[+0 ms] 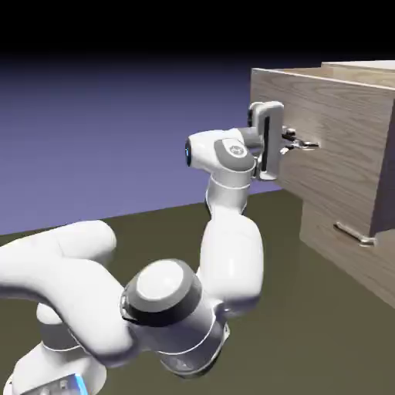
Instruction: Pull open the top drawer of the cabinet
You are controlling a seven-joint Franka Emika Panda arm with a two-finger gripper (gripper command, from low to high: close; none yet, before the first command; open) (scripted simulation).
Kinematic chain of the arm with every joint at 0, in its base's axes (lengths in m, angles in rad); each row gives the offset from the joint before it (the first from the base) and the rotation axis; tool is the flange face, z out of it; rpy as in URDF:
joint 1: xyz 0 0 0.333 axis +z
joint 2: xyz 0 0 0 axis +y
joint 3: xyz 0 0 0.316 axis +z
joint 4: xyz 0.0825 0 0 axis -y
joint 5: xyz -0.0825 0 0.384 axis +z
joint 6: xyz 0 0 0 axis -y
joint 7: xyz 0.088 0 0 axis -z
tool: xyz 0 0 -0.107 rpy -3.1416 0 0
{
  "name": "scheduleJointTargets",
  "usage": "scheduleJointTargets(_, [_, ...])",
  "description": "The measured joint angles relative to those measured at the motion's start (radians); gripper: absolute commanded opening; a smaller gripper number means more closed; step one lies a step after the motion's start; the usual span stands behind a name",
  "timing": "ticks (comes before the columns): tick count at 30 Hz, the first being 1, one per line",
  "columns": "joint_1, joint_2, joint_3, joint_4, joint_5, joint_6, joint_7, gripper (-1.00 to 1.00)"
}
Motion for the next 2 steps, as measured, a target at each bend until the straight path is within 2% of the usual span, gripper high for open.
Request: scheduleJointTargets(2, [0.000, 0.000, 0.000, 0.000, 0.003, 0.000, -0.001, 1.00])
